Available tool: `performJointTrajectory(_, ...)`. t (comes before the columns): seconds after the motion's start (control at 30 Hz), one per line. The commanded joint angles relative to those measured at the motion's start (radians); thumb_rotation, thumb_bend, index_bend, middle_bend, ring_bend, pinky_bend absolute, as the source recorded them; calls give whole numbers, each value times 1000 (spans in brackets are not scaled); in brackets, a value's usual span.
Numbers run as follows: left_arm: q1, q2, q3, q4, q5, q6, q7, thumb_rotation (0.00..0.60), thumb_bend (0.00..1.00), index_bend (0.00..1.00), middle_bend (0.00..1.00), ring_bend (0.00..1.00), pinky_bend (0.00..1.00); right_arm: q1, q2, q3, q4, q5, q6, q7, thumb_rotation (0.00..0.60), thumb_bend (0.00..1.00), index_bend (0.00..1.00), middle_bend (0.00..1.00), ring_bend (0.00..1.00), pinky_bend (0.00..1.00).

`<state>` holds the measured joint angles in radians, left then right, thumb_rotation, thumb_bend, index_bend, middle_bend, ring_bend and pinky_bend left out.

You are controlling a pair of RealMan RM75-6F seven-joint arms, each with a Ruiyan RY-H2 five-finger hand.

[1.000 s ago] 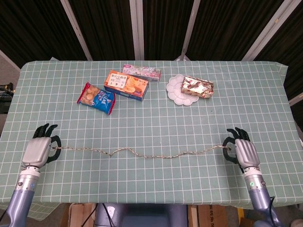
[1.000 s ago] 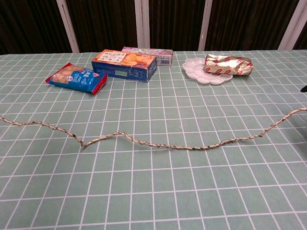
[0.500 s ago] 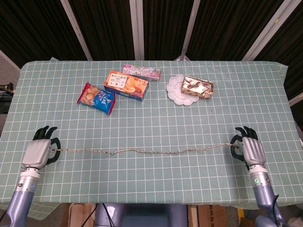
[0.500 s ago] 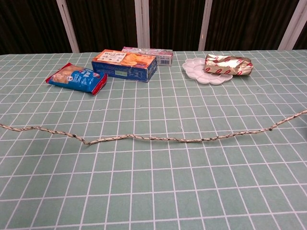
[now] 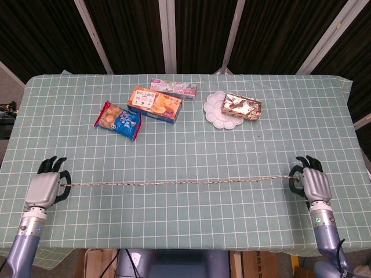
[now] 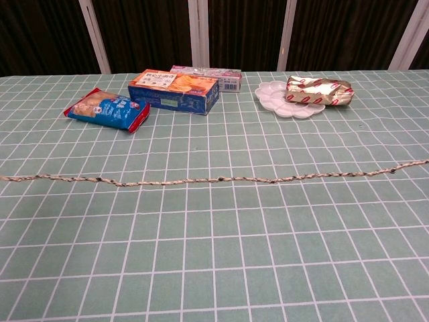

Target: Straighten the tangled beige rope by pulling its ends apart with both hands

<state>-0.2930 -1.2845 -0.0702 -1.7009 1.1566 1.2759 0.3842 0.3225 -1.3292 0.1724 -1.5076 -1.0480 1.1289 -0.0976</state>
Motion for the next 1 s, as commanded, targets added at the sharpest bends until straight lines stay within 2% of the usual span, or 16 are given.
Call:
performJointTrajectory(0.03,2,-3,2,9,-2,-2,-5,600,560,604,103,0,0,0,-2,-2,3,0,-1,-6,600,525,579,189,0,0)
performJointTrajectory(0.53,-7,-41,10,51,-5,-23,22,600,557,602,98,0,0,2,-10,-13,20,19,-18,-47,600,525,570,189,0,0)
performJointTrajectory(0.6,-11,-48,10,54,-3,-23,34,600,544,571,86,0,0,3,-9,-14,21,24,-24,-53,600,525,507,185,0,0)
performJointTrajectory(0.7,-14,-55,11,56,-5,-20,60,600,491,455,38,0,0,5,-5,-16,17,33,-31,-68,600,526,305,111,0,0)
performJointTrajectory(0.77,-14,-55,12,52,-15,-20,76,600,440,386,7,0,0,6,1,-19,11,41,-38,-78,600,525,111,20,0,0)
performJointTrajectory(0.83,-13,-50,11,48,-24,-18,87,600,400,350,0,0,0,8,8,-20,6,44,-43,-87,600,525,16,0,0,0)
performJointTrajectory(1.0,-13,-10,-1,30,-55,-13,115,600,288,236,0,0,0,9,28,-13,-17,63,-37,-110,600,533,0,0,0,0)
